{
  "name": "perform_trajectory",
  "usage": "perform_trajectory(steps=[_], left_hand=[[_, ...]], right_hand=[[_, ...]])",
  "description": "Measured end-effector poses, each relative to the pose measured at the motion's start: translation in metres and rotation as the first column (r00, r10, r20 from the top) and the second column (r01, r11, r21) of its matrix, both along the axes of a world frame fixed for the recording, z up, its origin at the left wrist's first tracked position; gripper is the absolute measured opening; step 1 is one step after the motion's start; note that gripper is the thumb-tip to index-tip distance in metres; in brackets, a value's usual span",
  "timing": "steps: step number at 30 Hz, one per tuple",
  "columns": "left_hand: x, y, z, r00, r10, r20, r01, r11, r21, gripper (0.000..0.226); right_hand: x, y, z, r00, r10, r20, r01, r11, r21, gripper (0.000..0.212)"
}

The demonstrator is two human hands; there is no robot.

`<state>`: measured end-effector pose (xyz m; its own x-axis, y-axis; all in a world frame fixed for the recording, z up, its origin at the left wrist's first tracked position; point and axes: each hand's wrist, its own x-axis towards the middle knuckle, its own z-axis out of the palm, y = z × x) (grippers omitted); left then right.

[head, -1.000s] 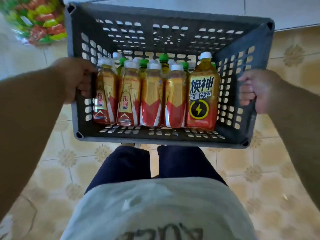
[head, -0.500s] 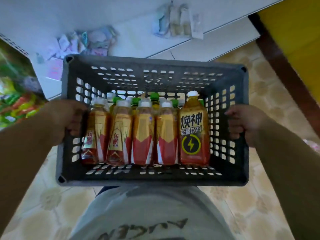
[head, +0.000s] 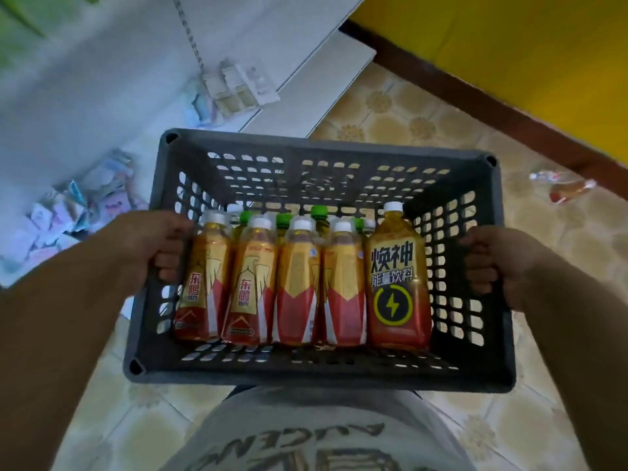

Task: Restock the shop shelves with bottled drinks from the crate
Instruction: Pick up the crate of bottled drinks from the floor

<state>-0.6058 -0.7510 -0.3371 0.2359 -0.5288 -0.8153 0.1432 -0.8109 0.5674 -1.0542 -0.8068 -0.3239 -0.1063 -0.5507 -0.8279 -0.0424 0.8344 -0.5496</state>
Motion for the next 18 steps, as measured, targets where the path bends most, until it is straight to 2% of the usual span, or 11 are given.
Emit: perform_trajectory(steps=[8,13,18], left_hand=[[-0.126,-0.107,0.020,0.965,-0.254,0.057,0.257,0.965,-0.048,0.028],[-0.208,-0.175,0.031,0.897,-0.438,0.067,0.443,0.892,-0.095,0.031],[-0.275,-0.255,0.024,0.797,-0.599,0.074,0.604,0.791,-0.097,0.040]], right_hand=[[-0.129,0.006,0.013,0.973,-0.230,-0.001,0.230,0.971,-0.061,0.031],[-0.188,0.010,0.028,0.923,-0.382,-0.043,0.377,0.922,-0.088,0.028],[-0.233,0.006,0.027,0.832,-0.552,-0.048,0.546,0.832,-0.104,0.027]])
